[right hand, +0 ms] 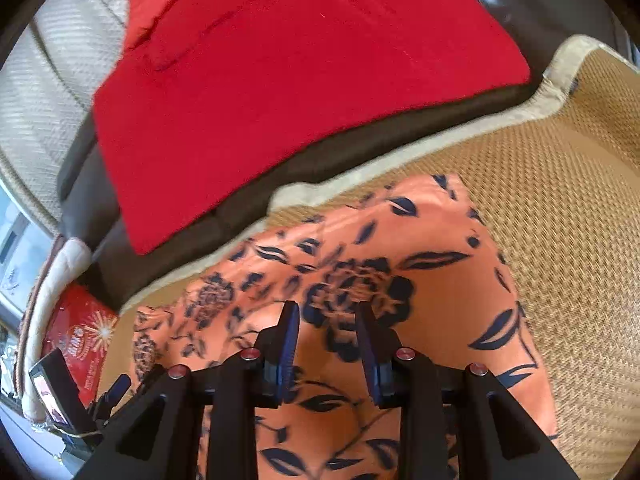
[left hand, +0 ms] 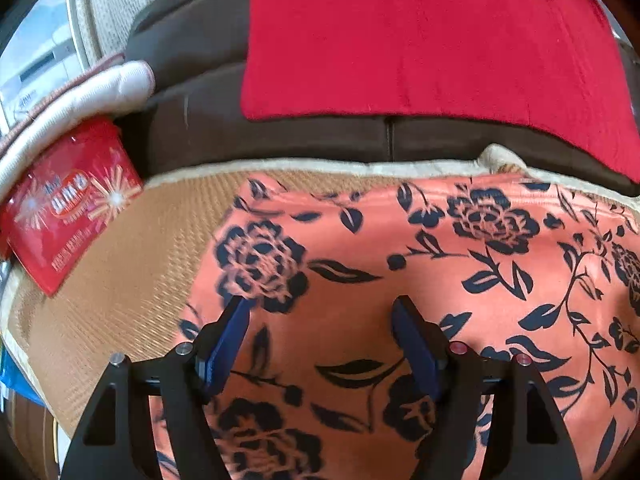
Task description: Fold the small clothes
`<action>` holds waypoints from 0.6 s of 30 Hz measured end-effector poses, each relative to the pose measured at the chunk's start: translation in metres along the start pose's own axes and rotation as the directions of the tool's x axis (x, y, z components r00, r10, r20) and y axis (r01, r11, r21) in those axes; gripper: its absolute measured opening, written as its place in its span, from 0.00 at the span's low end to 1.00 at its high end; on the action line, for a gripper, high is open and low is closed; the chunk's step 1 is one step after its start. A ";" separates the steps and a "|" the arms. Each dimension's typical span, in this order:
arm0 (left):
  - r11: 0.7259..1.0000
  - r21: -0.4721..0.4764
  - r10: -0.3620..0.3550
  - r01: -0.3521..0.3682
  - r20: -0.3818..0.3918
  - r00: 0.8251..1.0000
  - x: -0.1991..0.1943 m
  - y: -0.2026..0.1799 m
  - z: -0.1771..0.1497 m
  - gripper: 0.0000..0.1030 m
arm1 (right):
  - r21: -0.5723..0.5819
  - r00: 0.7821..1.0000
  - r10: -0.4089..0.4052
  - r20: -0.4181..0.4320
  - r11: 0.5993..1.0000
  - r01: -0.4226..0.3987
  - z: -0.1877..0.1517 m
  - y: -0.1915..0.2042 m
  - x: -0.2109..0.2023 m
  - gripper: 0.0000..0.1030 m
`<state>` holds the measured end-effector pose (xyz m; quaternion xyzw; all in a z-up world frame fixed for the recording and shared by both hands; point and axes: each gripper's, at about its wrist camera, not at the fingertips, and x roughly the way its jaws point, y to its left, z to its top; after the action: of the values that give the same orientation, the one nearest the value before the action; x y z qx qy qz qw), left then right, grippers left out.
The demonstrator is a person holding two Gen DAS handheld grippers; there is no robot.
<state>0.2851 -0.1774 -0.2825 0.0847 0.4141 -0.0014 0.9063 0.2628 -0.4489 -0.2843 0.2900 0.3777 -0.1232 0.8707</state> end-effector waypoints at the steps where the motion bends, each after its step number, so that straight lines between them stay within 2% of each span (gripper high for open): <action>1: 1.000 0.010 0.003 -0.003 -0.019 1.000 0.006 -0.006 -0.001 0.74 | 0.003 0.999 -0.014 -0.029 1.000 0.014 0.001 -0.003 0.006 0.32; 3: 1.000 0.017 0.007 -0.006 -0.050 0.999 0.013 -0.013 -0.004 0.82 | 0.002 0.993 -0.044 -0.110 0.999 0.045 -0.001 -0.011 0.022 0.32; 4: 1.000 0.013 0.010 -0.009 -0.064 0.998 0.017 -0.016 -0.005 0.85 | 0.001 0.991 -0.044 -0.124 0.999 0.044 -0.003 -0.013 0.025 0.32; 8: 0.999 -0.033 0.035 -0.038 -0.085 0.996 0.022 -0.013 -0.005 0.94 | -0.024 0.994 -0.026 -0.109 0.999 0.023 -0.002 -0.008 0.016 0.32; 11: 0.992 -0.125 -0.005 -0.009 -0.113 0.994 0.030 0.000 -0.006 1.00 | -0.012 0.996 0.008 -0.093 1.000 -0.009 -0.001 -0.009 0.011 0.32; 13: 0.991 -0.132 -0.017 0.002 -0.113 0.993 0.031 0.002 -0.007 1.00 | -0.021 0.997 0.004 -0.075 1.000 -0.006 -0.001 -0.006 0.005 0.33; 14: 0.994 -0.108 -0.004 -0.009 -0.120 0.993 0.031 -0.001 -0.007 1.00 | -0.023 0.997 -0.003 -0.081 1.000 0.001 0.000 -0.007 0.005 0.41; 15: 0.996 -0.091 0.004 -0.016 -0.126 0.992 0.032 -0.005 -0.007 1.00 | -0.017 0.996 -0.008 -0.094 1.000 0.007 -0.001 -0.008 0.009 0.58; 16: 0.997 -0.071 0.011 -0.020 -0.132 0.991 0.031 -0.007 -0.007 1.00 | -0.003 0.994 0.006 -0.106 1.000 -0.007 -0.004 -0.008 0.015 0.60; 18: 1.000 -0.031 -0.005 0.000 -0.160 0.987 0.027 -0.007 -0.008 1.00 | -0.028 0.995 -0.021 -0.094 0.999 0.019 -0.007 -0.002 0.020 0.60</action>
<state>0.2965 -0.1813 -0.3089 0.0699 0.4855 0.0109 0.8713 0.2717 -0.4462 -0.3028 0.2798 0.4230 -0.1130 0.8544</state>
